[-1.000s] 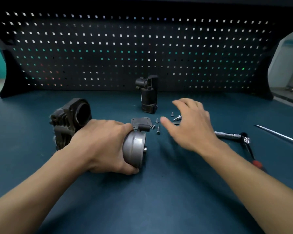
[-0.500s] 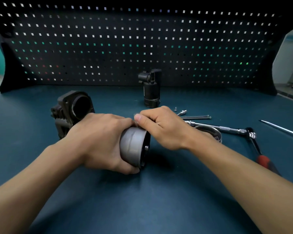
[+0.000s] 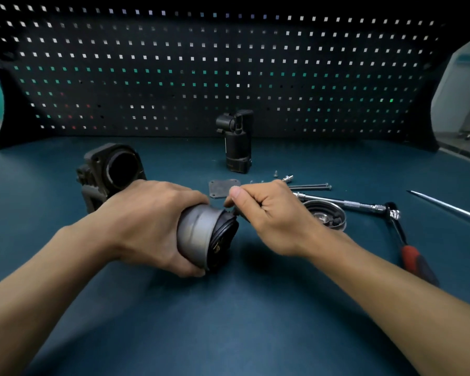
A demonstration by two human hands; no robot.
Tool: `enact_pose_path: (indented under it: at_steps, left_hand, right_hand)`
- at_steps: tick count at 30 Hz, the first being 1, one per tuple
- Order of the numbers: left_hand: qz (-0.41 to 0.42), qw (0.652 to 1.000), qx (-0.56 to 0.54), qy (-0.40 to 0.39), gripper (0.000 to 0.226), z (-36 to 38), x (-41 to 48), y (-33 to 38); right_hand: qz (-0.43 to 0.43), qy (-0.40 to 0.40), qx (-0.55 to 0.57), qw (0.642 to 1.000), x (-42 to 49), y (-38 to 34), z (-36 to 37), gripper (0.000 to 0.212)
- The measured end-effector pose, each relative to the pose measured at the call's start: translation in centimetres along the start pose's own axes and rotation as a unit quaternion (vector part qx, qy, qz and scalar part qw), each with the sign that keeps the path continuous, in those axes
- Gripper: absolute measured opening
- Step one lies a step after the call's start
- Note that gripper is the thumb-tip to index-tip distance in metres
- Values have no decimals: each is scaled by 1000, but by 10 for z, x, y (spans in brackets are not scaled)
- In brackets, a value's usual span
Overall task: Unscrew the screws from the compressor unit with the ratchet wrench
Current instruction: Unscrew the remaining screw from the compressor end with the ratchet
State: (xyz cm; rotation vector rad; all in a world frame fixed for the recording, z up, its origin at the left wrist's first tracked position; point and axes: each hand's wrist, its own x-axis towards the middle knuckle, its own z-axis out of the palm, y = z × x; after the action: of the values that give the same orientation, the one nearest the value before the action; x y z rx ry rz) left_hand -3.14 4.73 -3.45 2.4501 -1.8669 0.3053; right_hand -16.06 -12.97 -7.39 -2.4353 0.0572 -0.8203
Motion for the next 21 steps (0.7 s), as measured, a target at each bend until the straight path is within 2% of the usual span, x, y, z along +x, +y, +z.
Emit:
enact_pose_path:
  at_steps: [2,4,6,12,16,21]
  left_hand:
    - [-9,1000,-6,1,77,-1,2,0]
    - [-19,1000,-4,-3,81,-2,4,-3]
    - [-24,1000,4,-9,85,-1,4,-5]
    - [-24,1000,-3,-11,93,-1,8,-7]
    - [-20,1000,-3,-5,86,0,8,-8]
    - [-16,1000,12,5,83,3,13,-9]
  right_hand:
    - [15,-5,27,1000,0,1,1,46]
    - [25,-8,69,997,-4,3,1,28]
    - [30,-10,72,997,-7,3,2,19]
    - [23,-2,73,997,-8,1,3,18]
    - [0,-16,61,998,-4,6,1,13]
    - [-2,-19,16,1000,8,10,2,23]
